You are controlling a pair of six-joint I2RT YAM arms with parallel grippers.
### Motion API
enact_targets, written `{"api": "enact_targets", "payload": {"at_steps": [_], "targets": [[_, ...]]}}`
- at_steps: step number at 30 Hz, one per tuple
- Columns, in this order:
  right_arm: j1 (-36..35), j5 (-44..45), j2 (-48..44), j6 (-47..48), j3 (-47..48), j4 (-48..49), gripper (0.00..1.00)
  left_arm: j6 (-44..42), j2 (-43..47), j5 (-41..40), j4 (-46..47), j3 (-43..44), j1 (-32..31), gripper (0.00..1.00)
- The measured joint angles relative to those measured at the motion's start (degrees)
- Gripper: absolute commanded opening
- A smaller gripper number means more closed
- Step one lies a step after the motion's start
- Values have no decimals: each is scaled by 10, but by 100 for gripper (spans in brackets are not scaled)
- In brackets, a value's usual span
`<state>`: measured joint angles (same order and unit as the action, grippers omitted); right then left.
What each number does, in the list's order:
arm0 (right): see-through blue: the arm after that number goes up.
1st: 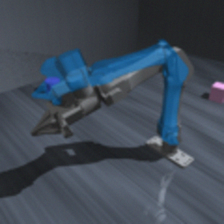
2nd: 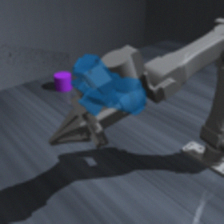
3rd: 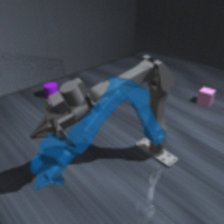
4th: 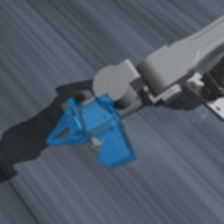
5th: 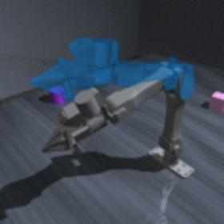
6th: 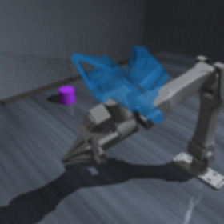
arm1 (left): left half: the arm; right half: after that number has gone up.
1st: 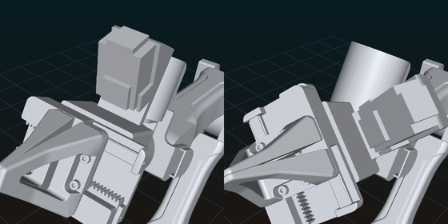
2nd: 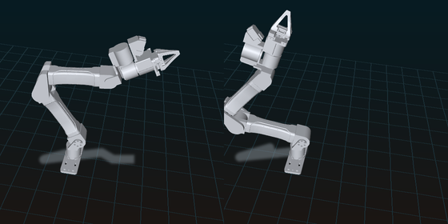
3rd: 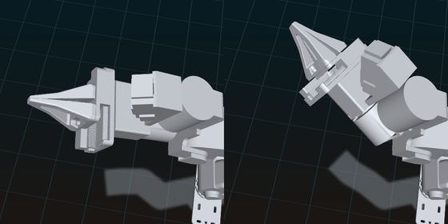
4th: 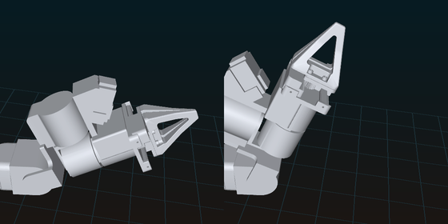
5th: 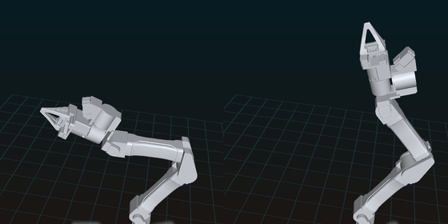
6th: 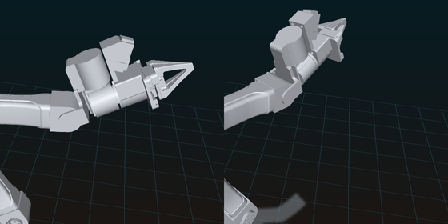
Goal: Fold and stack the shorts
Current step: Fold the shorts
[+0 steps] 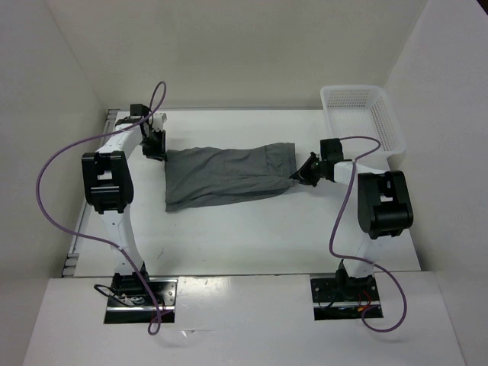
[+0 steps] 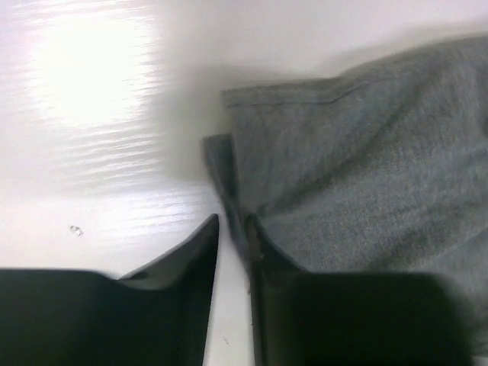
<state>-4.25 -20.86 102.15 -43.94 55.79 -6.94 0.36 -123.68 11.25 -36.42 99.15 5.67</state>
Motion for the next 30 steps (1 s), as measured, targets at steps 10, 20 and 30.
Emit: {"api": "enact_targets", "payload": {"at_steps": [10,20,30], "targets": [[0,-8,-33,15,-1,-10,56,-1,63,-5,-7,-54,4,62],[0,-7,-33,14,-26,-17,58,-1,242,11,-89,-228,-53,63],[0,-7,-33,14,-29,-16,62,-1,226,-12,-115,-292,-88,61]]}}
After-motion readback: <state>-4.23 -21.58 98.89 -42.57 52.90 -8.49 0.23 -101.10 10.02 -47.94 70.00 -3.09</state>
